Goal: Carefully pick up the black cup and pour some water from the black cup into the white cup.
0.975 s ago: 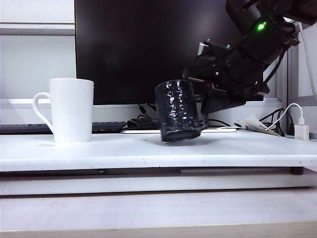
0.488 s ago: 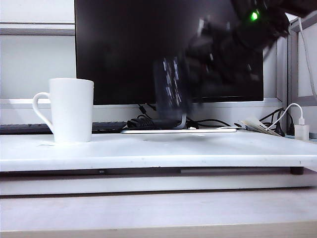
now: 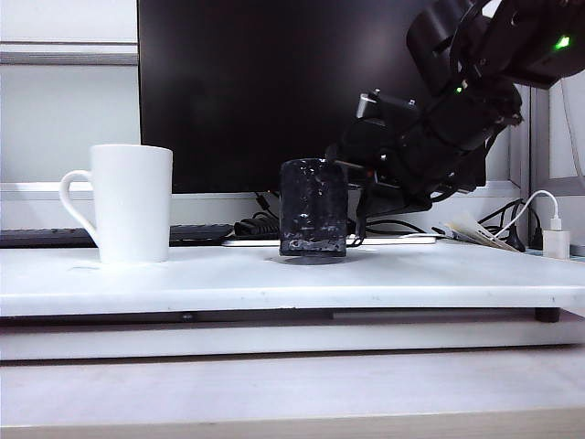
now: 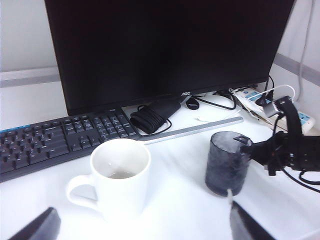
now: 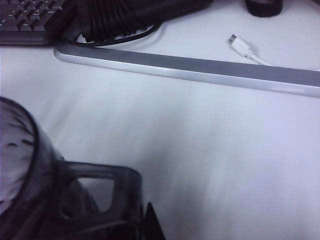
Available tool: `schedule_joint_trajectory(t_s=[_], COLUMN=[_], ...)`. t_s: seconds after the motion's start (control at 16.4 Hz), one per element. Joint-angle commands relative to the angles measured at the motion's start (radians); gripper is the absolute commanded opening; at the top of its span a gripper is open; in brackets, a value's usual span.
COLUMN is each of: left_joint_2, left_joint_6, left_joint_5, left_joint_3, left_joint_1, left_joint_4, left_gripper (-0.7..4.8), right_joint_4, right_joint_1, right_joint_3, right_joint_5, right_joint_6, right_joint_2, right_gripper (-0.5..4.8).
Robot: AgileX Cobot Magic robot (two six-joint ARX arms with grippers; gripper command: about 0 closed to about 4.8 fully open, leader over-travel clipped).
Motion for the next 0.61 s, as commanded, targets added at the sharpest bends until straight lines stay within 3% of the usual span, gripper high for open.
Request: schedule_joint_trajectory(t_s=[0.06, 0.61], left_joint_2=[0.0, 0.0], left_joint_6=[0.005, 0.008], left_joint_5=[0.002, 0.001], left_joint_3=[0.001, 0.001], left_joint_1=[0.001, 0.001], left_joint_4=[0.011, 0.011], left_gripper=[4.79, 4.79], right_joint_4=[-0.056, -0.113], right_joint_1=[0.001, 0.001], right_joint_3=[-0.007, -0.007], right_joint_5=[0.004, 0.008], right_joint_6=[-0.004, -0.035], right_joint_2=[0.005, 0.005], right_gripper=[-0.06, -0.06])
